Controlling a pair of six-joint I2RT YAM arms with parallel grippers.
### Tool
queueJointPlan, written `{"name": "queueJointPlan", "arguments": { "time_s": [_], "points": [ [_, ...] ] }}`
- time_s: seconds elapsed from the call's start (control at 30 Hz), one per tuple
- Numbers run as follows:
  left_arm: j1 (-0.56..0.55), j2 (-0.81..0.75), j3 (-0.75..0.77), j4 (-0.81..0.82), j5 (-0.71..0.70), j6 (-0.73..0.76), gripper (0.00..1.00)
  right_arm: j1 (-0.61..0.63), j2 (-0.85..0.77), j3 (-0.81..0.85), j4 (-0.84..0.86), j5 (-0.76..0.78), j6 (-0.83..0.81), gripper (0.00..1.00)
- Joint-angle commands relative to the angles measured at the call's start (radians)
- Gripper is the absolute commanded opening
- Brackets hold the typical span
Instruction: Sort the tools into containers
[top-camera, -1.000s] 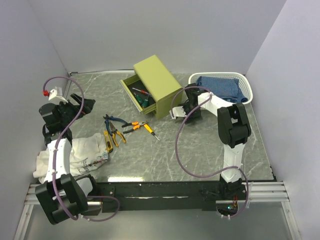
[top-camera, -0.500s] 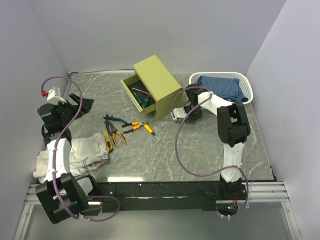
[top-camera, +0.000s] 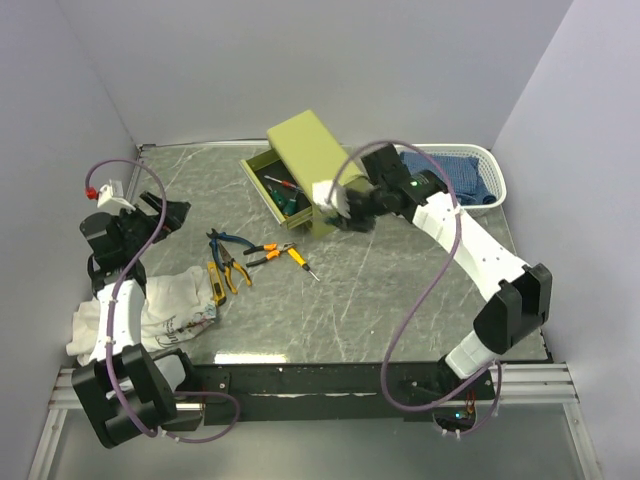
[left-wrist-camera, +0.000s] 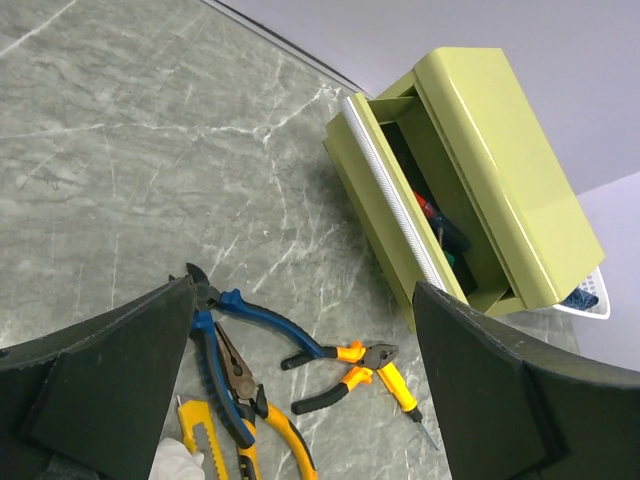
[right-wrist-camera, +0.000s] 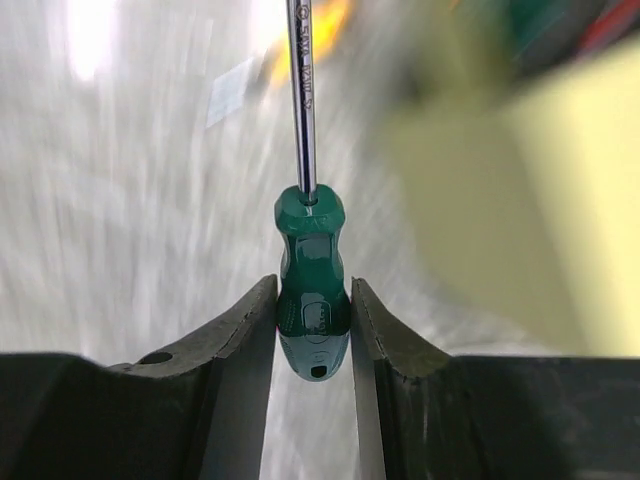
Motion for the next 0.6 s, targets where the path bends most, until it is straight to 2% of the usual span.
{"name": "queueJointPlan", "arguments": {
  "time_s": [0.0,0.07,0.1,0.23,0.3,0.33,0.53,0.57],
  "points": [
    [-0.011,-0.030,0.009,0.021,-0.016,-0.014,0.97,0.109,0.043,0.142,0.351,-0.062,0.655,0.00],
    [-0.014,-0.032,0.009,0.022,-0.015,-0.028,0.96,0.141,0.098,0.238,0.427,0.071,0.865,0.00],
    [-0.019,-0.035,0.009,0.022,-0.009,-0.032,0.96,0.163,0.173,0.286,0.447,0.117,0.919,0.00],
    [-0.022,-0.053,0.017,-0.010,-0.007,-0.028,0.97,0.169,0.398,0.651,0.354,0.263,1.102,0.00],
    [-0.023,-0.069,0.017,-0.021,-0.006,-0.023,0.96,0.171,0.509,0.755,0.297,0.309,1.165,0.00],
    [-0.025,-0.073,0.012,-0.025,-0.003,-0.023,0.97,0.174,0.528,0.789,0.302,0.317,1.170,0.00],
    [-0.025,-0.093,0.001,-0.019,-0.004,-0.032,0.97,0.188,0.575,0.751,0.309,0.420,1.198,0.00],
    [-0.025,-0.092,0.001,-0.018,-0.006,-0.031,0.96,0.188,0.578,0.743,0.312,0.433,1.202,0.10]
  ]
}}
